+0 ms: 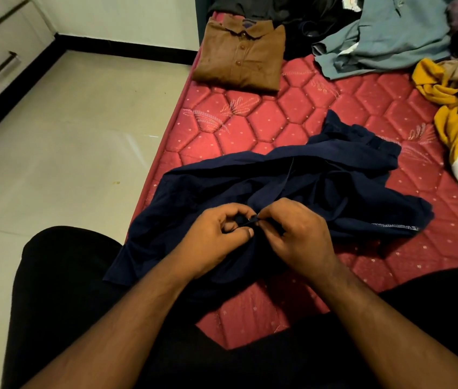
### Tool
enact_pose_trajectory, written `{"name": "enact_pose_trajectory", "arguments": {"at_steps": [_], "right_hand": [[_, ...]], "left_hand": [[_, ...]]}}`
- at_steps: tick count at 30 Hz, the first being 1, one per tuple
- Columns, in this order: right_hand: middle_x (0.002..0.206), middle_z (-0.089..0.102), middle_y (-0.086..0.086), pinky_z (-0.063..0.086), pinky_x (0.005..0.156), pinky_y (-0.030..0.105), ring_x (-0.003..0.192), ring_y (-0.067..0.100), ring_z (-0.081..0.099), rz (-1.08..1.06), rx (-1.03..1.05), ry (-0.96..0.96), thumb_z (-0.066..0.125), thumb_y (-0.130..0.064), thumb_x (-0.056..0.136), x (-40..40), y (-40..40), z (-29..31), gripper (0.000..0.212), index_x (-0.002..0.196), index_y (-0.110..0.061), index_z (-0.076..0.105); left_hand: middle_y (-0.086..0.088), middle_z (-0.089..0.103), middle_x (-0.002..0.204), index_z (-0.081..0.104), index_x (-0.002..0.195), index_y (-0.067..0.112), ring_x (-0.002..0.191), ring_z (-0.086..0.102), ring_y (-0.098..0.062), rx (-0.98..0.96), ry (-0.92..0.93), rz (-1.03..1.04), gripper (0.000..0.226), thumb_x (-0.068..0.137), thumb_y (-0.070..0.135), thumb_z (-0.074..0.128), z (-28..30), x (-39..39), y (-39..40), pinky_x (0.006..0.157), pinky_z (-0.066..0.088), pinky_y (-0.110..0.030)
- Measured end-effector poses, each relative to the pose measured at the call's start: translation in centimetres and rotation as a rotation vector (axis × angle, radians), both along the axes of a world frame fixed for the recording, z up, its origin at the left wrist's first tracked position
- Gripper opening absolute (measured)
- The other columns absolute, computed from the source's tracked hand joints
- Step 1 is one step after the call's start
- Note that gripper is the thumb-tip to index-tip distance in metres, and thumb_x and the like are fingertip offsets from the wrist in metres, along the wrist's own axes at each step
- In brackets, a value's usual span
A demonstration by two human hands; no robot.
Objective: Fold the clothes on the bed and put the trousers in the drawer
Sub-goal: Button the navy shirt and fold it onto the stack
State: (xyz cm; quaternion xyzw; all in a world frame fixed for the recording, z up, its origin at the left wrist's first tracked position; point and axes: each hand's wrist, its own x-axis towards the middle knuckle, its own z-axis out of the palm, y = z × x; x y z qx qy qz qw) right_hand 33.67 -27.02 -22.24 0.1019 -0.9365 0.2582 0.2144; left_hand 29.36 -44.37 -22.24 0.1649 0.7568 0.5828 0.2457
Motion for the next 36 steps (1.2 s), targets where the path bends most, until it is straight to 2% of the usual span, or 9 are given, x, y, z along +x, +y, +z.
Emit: {"name": "enact_pose_trajectory", "arguments": {"at_steps": [4,8,12,17,19,21,24,31,36], "right_hand": [[0.073,0.06,-0.012,0.05,0.062,0.037,0.066,0.007,0.057,0.151,-0.085,-0.354,0.066,-0.034,0.079,-0.9,0.8,0.4,0.016,0.086,-0.028,0.053],[0.059,0.055,-0.006,0.038,0.054,0.018,0.05,0.001,0.047,0.169,-0.185,-0.709,0.081,-0.023,0.076,-1.6,3.6,1.3,0.032,0.086,-0.026,0.051],[0.061,0.059,-0.006,0.038,0.054,0.016,0.053,0.0,0.047,0.209,-0.264,-0.672,0.08,-0.019,0.077,-1.5,4.1,1.8,0.021,0.08,-0.025,0.059],[0.087,0.069,-0.011,0.053,0.079,0.032,0.083,0.006,0.064,0.266,-0.145,-0.48,0.072,-0.029,0.08,-1.5,2.6,0.5,0.014,0.092,-0.021,0.072],[0.092,0.07,-0.008,0.053,0.081,0.036,0.088,0.01,0.065,0.229,-0.139,-0.401,0.069,-0.032,0.078,-1.5,2.7,0.6,0.023,0.097,-0.019,0.073],[0.103,0.071,-0.007,0.052,0.087,0.035,0.096,0.01,0.065,0.192,-0.163,-0.342,0.071,-0.028,0.076,-1.4,2.8,0.8,0.033,0.107,-0.019,0.071],[0.093,0.07,-0.006,0.053,0.078,0.035,0.086,0.01,0.065,0.198,-0.161,-0.266,0.071,-0.025,0.077,-1.5,2.7,1.0,0.025,0.101,-0.019,0.073],[0.09,0.062,-0.018,0.051,0.077,0.029,0.084,0.003,0.06,0.282,-0.158,-0.336,0.072,-0.025,0.075,-1.5,2.6,0.7,0.024,0.098,-0.025,0.065],[0.077,0.061,-0.012,0.045,0.07,0.017,0.073,0.001,0.056,0.254,-0.243,-0.397,0.077,-0.025,0.079,-1.7,3.0,1.1,0.018,0.091,-0.021,0.064]], "left_hand": [[0.004,0.074,0.089,0.074,0.103,0.019,0.075,0.066,-0.01,-0.258,0.191,-0.165,0.029,0.079,0.021,0.058,0.4,-0.4,-1.4,0.076,0.054,-0.03],[0.012,0.073,0.099,0.071,0.116,0.026,0.078,0.067,-0.003,-0.384,0.311,-0.223,0.041,0.085,0.001,0.063,1.5,-1.7,-5.1,0.078,0.048,-0.011],[0.021,0.071,0.109,0.073,0.114,0.028,0.104,0.062,0.011,-0.445,0.273,-0.181,0.034,0.088,0.008,0.065,1.9,-2.7,-8.1,0.097,0.045,-0.014],[0.017,0.071,0.104,0.073,0.106,0.04,0.099,0.066,-0.006,-0.808,0.25,-0.289,0.024,0.084,0.035,0.07,3.1,-3.1,-6.7,0.091,0.052,-0.032],[0.005,0.07,0.103,0.075,0.106,0.03,0.098,0.065,-0.013,-0.775,0.406,-0.22,0.028,0.082,0.043,0.067,4.2,-3.1,-4.9,0.089,0.05,-0.033],[0.001,0.069,0.103,0.075,0.106,0.021,0.095,0.063,-0.013,-0.542,0.555,-0.022,0.025,0.085,0.028,0.064,4.7,-2.8,-2.1,0.09,0.048,-0.028],[0.002,0.071,0.097,0.075,0.103,0.014,0.087,0.062,-0.006,-0.325,0.487,0.066,0.026,0.081,0.004,0.067,3.8,-2.1,1.5,0.087,0.047,-0.021],[0.001,0.065,0.103,0.072,0.111,0.02,0.096,0.06,-0.015,-0.428,0.5,-0.074,0.041,0.072,0.009,0.078,0.3,-1.8,1.3,0.088,0.048,-0.03],[0.003,0.071,0.089,0.077,0.095,0.015,0.083,0.065,-0.01,-0.349,0.371,0.162,0.015,0.08,0.014,0.076,-0.2,-2.1,1.2,0.081,0.049,-0.025]]}}
